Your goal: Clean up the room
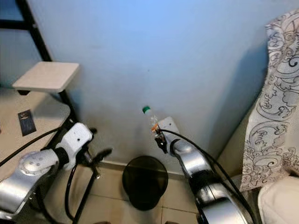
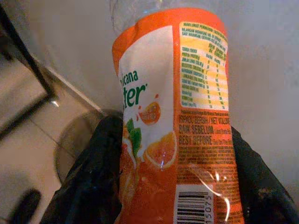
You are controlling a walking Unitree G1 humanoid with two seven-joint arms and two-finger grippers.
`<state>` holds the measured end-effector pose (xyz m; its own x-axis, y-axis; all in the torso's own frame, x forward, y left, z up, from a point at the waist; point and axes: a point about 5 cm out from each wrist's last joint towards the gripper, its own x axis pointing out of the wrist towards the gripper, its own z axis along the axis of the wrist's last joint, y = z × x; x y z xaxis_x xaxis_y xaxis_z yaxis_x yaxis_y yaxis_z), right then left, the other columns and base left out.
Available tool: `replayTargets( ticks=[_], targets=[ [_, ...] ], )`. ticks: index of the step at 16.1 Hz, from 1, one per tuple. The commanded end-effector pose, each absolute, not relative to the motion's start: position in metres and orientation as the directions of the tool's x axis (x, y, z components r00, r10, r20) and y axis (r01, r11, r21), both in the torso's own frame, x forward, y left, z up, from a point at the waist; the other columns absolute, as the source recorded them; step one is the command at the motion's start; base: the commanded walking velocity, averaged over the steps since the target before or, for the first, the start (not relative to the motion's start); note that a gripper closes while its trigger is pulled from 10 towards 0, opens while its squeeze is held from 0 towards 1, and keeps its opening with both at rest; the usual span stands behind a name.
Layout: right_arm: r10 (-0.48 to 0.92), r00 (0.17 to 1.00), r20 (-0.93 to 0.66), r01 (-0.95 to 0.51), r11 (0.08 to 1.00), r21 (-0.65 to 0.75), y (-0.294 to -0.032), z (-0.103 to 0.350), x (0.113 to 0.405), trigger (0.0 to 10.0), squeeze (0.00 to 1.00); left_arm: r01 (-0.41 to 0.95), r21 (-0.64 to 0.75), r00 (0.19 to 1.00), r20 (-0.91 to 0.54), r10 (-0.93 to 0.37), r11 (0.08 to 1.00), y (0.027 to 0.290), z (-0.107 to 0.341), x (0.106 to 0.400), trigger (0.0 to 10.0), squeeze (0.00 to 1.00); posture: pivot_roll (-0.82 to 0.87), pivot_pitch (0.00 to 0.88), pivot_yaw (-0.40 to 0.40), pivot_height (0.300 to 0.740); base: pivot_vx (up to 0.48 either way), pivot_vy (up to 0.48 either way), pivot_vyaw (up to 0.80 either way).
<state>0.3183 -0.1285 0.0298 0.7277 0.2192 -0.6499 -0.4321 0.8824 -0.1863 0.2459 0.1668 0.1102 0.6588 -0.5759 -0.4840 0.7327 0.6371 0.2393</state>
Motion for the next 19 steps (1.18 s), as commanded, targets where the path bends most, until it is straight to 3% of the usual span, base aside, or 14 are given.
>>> replayTargets(
  ticks=[1, 4, 6, 12, 19],
  targets=[
    [0.16, 0.745, -0.647, -0.393, 0.889, -0.234, -0.129, 0.032, 0.326, 10.0, 0.0, 0.789, 0.246, 0.603, -0.489, -0.63, 0.563, 0.164, 0.118, 0.247, 10.0, 0.0, 0.02, 0.0, 0.018, 0.74, 0.0, 0.0, 0.0],
    [0.165, 0.738, -0.654, -0.427, 0.865, -0.264, -0.12, 0.031, 0.331, 10.0, 0.0, 0.817, 0.252, 0.569, -0.507, -0.648, 0.519, 0.166, 0.12, 0.247, 10.0, 0.0, 0.04, 0.0, 0.009, 0.74, 0.0, 0.0, 0.0],
    [0.155, 0.736, -0.659, -0.441, 0.848, -0.294, -0.116, 0.029, 0.331, 10.0, 1.0, 0.822, 0.252, 0.562, -0.508, -0.652, 0.512, 0.167, 0.121, 0.247, 10.0, 0.0, 0.04, 0.0, 0.005, 0.74, 0.0, 0.0, 0.0],
    [0.164, 0.715, -0.679, -0.462, 0.84, -0.284, -0.112, 0.018, 0.323, 10.0, 1.0, 0.82, 0.254, 0.564, -0.507, -0.652, 0.512, 0.168, 0.121, 0.247, 10.0, 0.0, 0.04, 0.0, 0.008, 0.74, 0.0, 0.0, 0.0],
    [0.224, 0.738, -0.636, -0.382, 0.916, -0.121, -0.119, 0.011, 0.315, 10.0, 1.0, 0.794, 0.227, 0.595, -0.478, -0.646, 0.564, 0.165, 0.12, 0.243, 10.0, 0.0, 0.04, 0.0, 0.006, 0.74, 0.0, 0.0, 0.0]
  ],
)
